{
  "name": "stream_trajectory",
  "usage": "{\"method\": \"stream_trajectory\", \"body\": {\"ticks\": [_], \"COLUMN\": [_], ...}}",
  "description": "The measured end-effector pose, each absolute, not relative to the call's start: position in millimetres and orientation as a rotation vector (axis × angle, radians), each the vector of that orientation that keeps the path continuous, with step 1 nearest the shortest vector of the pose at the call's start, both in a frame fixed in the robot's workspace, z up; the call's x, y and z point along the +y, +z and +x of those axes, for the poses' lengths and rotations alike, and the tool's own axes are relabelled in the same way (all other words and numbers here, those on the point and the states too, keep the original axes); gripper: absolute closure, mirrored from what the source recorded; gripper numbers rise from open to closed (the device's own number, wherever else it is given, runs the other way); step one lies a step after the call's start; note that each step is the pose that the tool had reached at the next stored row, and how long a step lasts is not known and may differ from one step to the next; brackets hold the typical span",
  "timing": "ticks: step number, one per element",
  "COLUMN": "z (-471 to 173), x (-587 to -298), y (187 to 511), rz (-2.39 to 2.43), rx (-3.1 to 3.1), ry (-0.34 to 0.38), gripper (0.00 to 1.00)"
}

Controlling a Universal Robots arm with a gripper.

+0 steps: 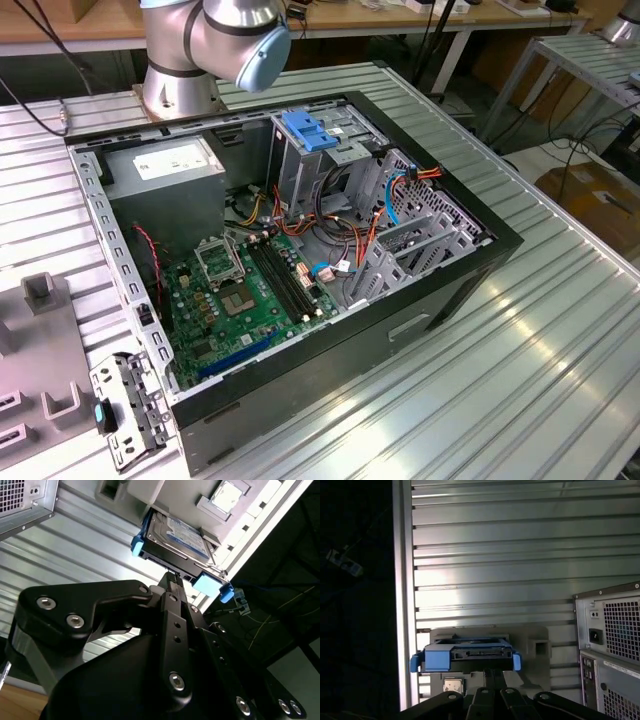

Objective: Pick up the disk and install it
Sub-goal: 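Reach for the disk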

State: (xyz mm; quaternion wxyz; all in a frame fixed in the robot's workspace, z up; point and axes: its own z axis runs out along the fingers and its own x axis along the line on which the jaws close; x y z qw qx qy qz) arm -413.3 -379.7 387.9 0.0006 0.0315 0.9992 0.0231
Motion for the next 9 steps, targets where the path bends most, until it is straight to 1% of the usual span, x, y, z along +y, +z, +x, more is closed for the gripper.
{"method": "stream_trajectory", "body": {"ticks": [9], "z": [-436], "x": [-380], "y": [387], "rz": [0.099], "rx": [3.139], "ry": [0.072], "gripper": [0.89]}}
